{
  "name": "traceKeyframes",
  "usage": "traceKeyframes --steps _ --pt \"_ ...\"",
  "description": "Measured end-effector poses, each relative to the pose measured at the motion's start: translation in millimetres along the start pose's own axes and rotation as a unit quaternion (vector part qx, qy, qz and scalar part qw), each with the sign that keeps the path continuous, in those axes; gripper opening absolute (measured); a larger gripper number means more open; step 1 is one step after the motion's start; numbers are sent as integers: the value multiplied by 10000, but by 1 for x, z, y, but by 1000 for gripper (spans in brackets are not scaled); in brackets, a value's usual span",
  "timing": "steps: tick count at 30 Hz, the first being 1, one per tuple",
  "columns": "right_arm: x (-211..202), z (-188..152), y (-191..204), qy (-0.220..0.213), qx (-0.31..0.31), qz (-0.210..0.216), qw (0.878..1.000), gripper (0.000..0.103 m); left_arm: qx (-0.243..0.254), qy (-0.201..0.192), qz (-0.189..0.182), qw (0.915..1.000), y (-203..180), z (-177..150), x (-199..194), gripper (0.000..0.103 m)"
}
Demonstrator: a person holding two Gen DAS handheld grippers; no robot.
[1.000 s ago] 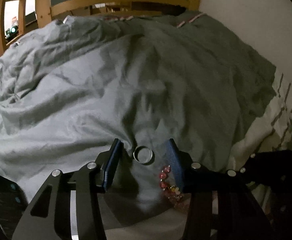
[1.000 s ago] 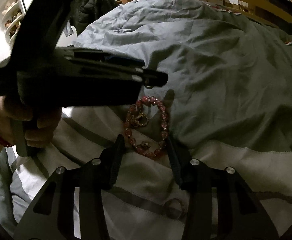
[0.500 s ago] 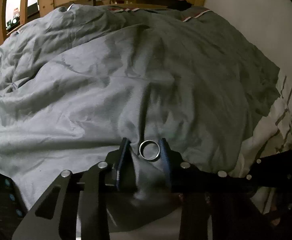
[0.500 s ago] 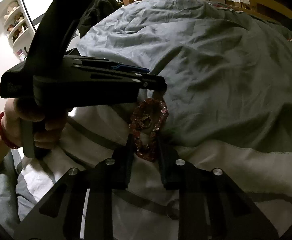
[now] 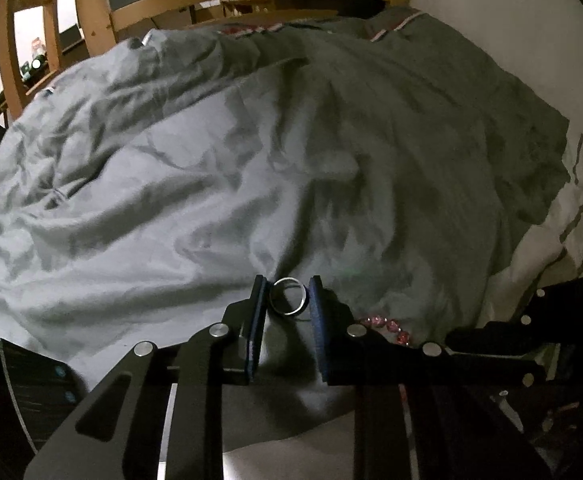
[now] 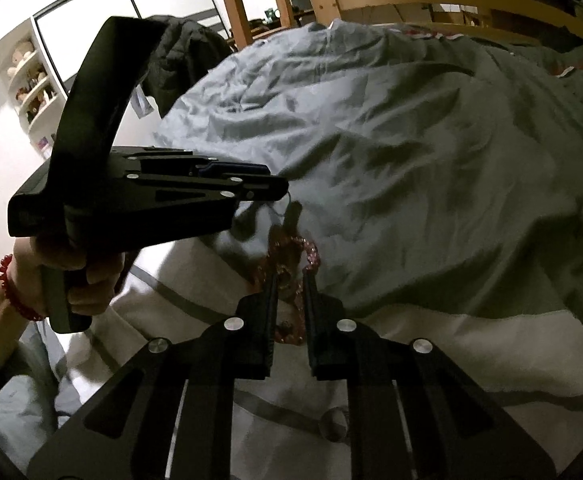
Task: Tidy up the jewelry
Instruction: 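Grasp the silver ring with left tool while right tool grasps pink bead bracelet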
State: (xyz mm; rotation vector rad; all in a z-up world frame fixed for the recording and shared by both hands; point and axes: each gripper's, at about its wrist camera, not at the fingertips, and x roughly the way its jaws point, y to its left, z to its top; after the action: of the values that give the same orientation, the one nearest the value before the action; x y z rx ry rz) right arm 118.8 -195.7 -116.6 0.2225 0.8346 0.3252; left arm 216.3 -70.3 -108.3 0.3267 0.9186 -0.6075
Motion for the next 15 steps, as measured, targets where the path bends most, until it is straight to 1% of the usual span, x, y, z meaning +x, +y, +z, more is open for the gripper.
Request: traceKeyframes --steps 1,4,6,8,12,14,15 --pt "-1 1 0 -34 13 -7 10000 14 -34 -27 -1 10000 2 1 -3 17" --pt "-4 2 -2 -106 59 39 9999 14 -121 -92 23 9999 8 3 -11 17" --pt "-3 2 -2 -71 66 38 9999 14 -165 -102 -17 9998 11 3 -13 17" --pt "1 1 -1 7 47 -6 10000 14 -135 -102 -39 9998 8 3 -13 17" --pt "1 1 0 26 27 2 10000 14 -41 -109 12 9999 4 3 -14 17" --pt "6 -1 0 175 24 -12 9998 17 -81 -76 -4 9999 5 3 -13 17" --pt "9 -1 1 224 -1 -52 9997 25 -74 -31 -76 9999 5 2 -11 17"
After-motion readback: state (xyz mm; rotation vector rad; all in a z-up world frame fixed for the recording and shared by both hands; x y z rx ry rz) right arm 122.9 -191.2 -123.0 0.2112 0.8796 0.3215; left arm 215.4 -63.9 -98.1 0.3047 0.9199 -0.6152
